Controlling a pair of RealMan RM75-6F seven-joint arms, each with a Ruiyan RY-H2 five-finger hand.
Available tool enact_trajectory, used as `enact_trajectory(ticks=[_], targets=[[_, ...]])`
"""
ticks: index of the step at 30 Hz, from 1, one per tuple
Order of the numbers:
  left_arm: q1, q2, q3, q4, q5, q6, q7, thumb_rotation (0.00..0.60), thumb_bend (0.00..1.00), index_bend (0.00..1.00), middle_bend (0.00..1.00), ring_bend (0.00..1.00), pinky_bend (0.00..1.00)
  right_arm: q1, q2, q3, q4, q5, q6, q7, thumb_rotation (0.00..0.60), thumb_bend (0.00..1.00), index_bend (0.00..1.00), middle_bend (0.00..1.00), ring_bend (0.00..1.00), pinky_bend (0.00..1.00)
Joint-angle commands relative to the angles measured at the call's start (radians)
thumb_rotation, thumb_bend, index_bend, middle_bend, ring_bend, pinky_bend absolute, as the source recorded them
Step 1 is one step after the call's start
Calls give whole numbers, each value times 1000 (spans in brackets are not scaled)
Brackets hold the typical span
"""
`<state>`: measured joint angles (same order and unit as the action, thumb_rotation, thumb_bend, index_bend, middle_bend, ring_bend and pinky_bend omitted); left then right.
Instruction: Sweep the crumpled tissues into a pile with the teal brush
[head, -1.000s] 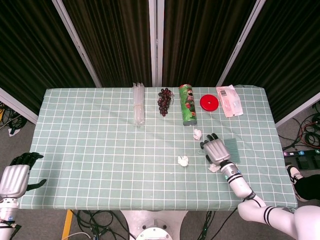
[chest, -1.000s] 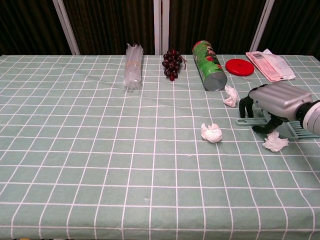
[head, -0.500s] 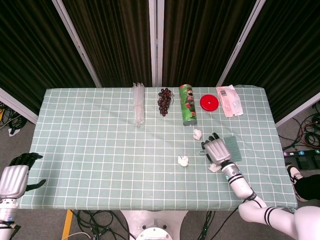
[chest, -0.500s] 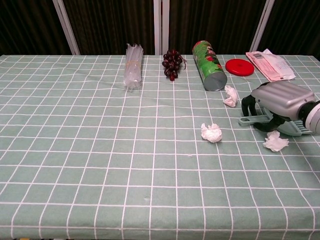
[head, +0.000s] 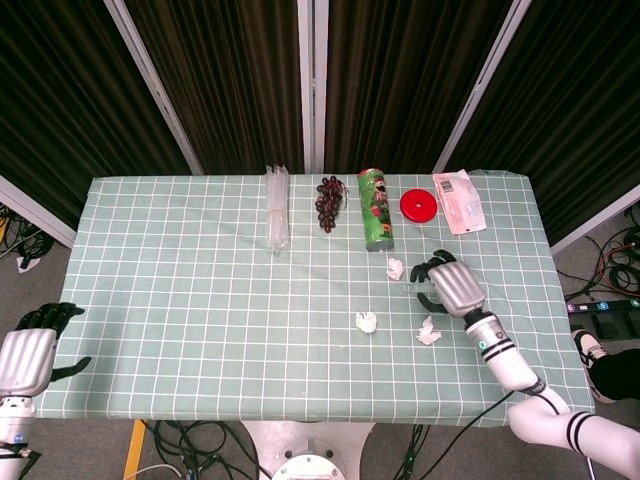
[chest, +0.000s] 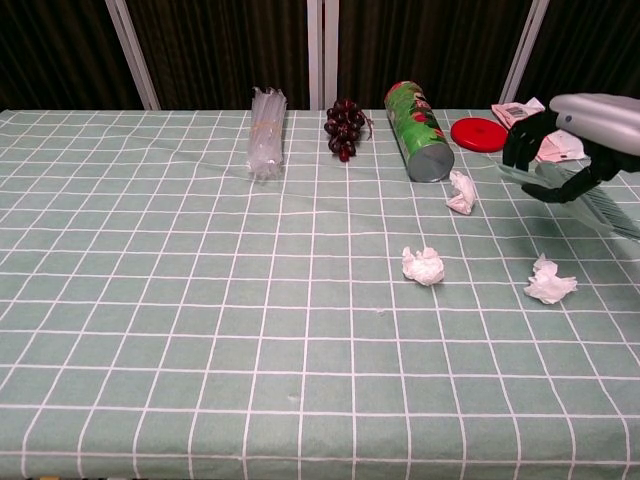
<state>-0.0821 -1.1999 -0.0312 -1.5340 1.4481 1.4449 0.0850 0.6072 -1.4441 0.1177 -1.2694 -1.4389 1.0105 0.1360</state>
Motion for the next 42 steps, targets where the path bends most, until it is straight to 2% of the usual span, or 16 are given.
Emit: enact_trajectory(ticks=[1,8,18,24,30,34,39,42], targets=[[-2,4,-2,-10,-1,1,14,600,0,280,226,186,246,47,30,33,46,-82,17,340,600,443,755,656,353,192],[0,19,-3,-37,-6,5,44,600,0,280,226,186,248,135,-42,25,195,-137,-26,662,600,447,759,655,353,200],[-2,34,-8,-83,-29,-2,95,600,0,280,226,186,248,248,-184,-24,475,-209,-48,876,600,466,782,665,364,220],[-1,43,-10,-108,-37,-1,119,600,0,280,226,186,248,267,-231,-76,561,-241,-31,996,600,469,786,667,367,240],[-1,41,-10,-110,-39,0,125,600,0,280,226,186,248,266,-266,-108,612,-251,0,1081,600,468,789,670,367,249],[3,40,-7,-113,-41,4,125,600,0,280,226,186,248,267,-280,-131,607,-272,55,1158,600,469,791,673,367,250],[4,41,-9,-115,-44,6,123,600,0,280,226,186,248,260,-257,-155,531,-312,170,1204,600,470,792,675,367,255],[3,38,-7,-111,-38,5,121,600,0,280,226,186,248,261,-227,-173,466,-332,196,1185,600,468,792,675,367,255]])
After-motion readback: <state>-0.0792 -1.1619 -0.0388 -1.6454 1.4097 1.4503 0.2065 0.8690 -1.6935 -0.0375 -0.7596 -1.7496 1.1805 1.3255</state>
